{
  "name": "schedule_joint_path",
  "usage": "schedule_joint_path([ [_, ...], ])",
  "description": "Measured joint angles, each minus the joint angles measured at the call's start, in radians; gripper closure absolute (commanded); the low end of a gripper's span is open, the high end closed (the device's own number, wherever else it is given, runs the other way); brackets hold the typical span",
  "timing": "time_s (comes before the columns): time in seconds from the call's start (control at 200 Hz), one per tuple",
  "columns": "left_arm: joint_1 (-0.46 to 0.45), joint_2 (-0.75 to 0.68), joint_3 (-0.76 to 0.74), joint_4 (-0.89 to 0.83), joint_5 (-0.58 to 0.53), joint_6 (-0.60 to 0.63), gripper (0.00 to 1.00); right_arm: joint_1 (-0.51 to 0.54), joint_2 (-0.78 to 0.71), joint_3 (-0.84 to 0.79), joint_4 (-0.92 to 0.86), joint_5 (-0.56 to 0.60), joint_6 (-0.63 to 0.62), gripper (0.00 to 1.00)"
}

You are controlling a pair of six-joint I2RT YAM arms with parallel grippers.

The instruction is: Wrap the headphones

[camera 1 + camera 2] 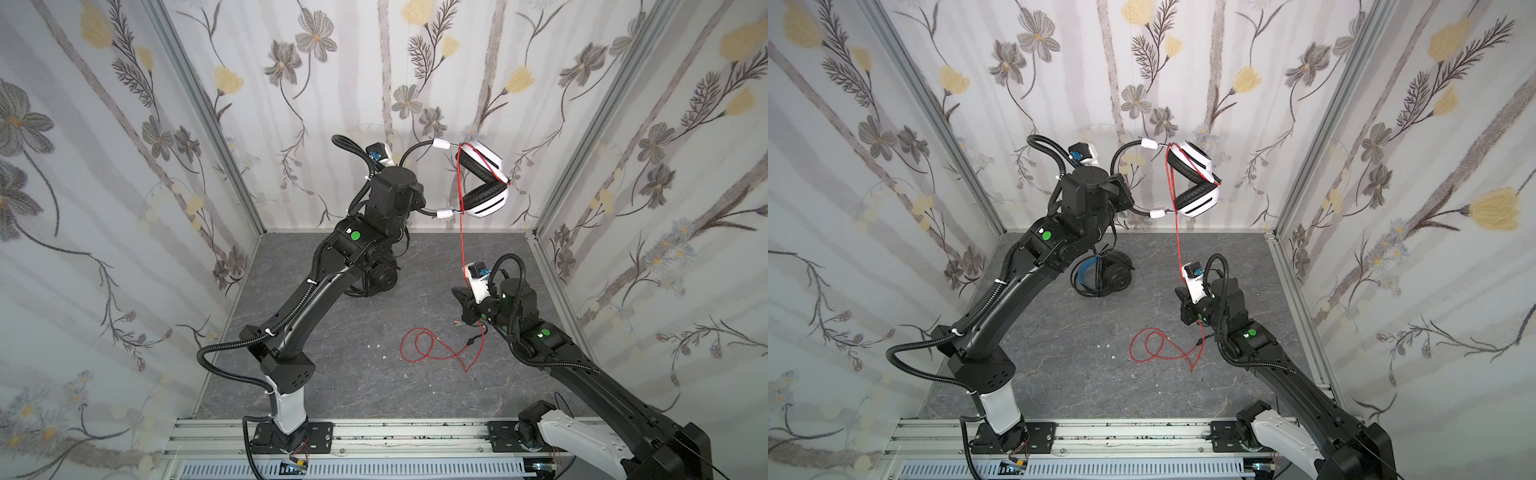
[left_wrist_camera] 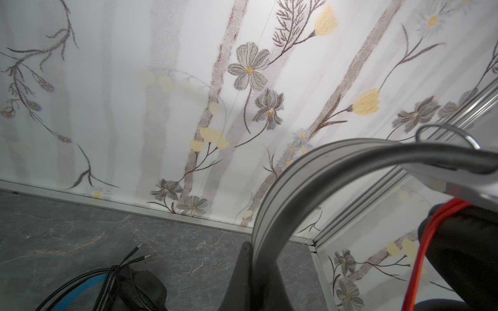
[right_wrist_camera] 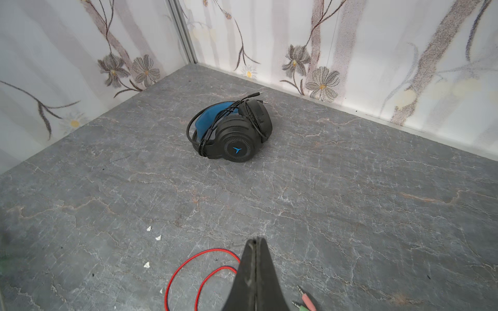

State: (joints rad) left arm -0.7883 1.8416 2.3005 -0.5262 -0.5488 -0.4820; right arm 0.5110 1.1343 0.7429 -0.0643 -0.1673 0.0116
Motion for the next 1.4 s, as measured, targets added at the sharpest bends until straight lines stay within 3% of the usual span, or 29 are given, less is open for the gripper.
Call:
schedule_joint_path([
  [0.285,0.011,0.064,0.002,-0.076,-0.141,0.164,1.0,0.13,-0.075,0.087,-0.122,0.13,-0.08,1.0],
  [0.555,0.01,0.057,-0.165,-0.093,-0.195,0.371,1.0,0.196,-0.083,0.216,-0.235,0.234,-0.183,1.0],
  [0.934,0.006,-0.076,-0.352,-0.231,0.063,0.598,1.0,0.203,0.006,0.358,-0.328,0.358,-0.356,0.91],
  [1.404,-0.003,-0.138,-0.278,-0.547,0.367,0.692,1.0,0.209,0.037,0.345,-0.336,0.409,-0.398,0.86],
])
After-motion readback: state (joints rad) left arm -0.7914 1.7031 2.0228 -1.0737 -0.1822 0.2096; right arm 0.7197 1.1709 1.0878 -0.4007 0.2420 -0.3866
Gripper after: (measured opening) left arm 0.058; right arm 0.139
